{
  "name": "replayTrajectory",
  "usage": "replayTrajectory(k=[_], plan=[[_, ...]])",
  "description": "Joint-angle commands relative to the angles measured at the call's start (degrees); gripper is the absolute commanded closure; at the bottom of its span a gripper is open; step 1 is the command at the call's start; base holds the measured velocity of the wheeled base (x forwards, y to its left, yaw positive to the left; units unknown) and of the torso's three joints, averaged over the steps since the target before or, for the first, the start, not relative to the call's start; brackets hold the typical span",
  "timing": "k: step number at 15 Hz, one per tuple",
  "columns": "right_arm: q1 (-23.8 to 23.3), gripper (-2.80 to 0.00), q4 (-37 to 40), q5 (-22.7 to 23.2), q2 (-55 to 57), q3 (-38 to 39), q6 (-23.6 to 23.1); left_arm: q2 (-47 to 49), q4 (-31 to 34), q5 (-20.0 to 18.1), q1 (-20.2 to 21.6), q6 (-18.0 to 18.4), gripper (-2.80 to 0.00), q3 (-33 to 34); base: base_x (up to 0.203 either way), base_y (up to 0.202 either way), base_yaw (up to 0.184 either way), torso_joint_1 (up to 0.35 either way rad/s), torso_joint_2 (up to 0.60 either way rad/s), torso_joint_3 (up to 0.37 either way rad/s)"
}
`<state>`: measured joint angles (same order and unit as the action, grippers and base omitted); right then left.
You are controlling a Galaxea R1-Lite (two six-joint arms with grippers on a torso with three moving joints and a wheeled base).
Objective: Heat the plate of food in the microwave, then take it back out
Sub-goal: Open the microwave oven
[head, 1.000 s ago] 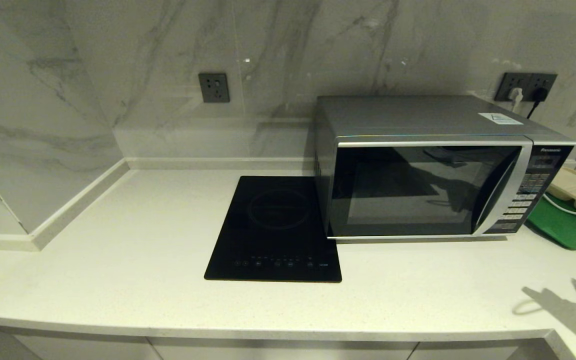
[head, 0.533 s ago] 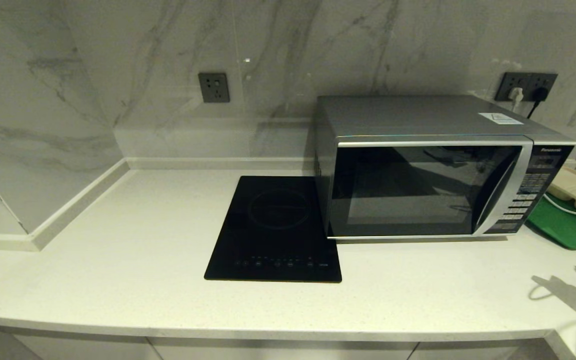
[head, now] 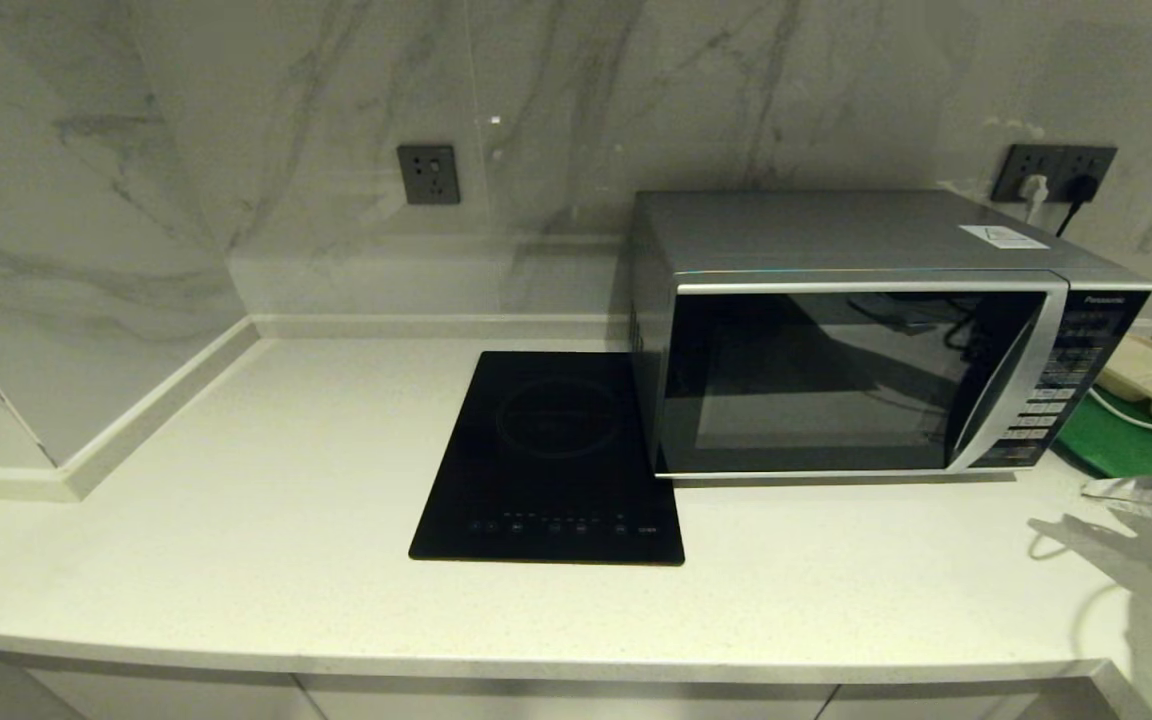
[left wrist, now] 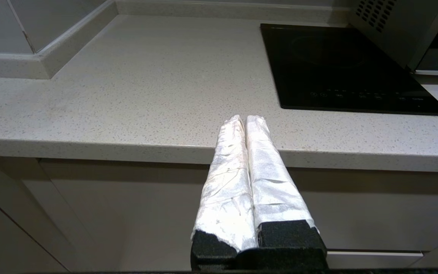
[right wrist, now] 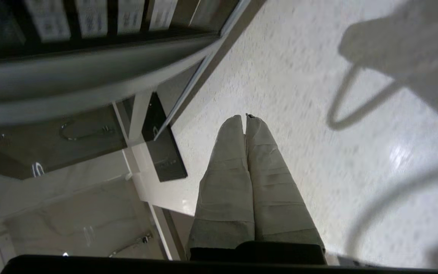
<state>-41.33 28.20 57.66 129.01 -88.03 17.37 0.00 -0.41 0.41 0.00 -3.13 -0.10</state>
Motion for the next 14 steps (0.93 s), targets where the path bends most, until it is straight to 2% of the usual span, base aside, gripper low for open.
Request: replayTrajectory(k=[1, 5, 8, 14], plan=[[0.28, 0.00, 0.19, 0.35, 5.03, -4.33, 0.77, 0.00, -0.03, 0.02, 0.00, -0.03, 0.00, 0.01, 0.000, 0.000, 0.000, 0.000, 0.00, 0.000], [0.83, 0.00, 0.22, 0.30, 10.61, -10.71, 0.91, 0.00, -0.02, 0.02, 0.00, -0.03, 0.00, 0.01, 0.000, 0.000, 0.000, 0.000, 0.00, 0.000], [2.90, 0.00, 0.28, 0.00, 12.32, -13.96, 1.00, 0.00, -0.03, 0.02, 0.00, -0.03, 0.00, 0.01, 0.000, 0.000, 0.000, 0.000, 0.00, 0.000], [4.59, 0.00, 0.28, 0.02, 13.62, -20.05, 4.07, 0.00, 0.03, 0.02, 0.00, -0.03, 0.00, 0.01, 0.000, 0.000, 0.000, 0.000, 0.00, 0.000]])
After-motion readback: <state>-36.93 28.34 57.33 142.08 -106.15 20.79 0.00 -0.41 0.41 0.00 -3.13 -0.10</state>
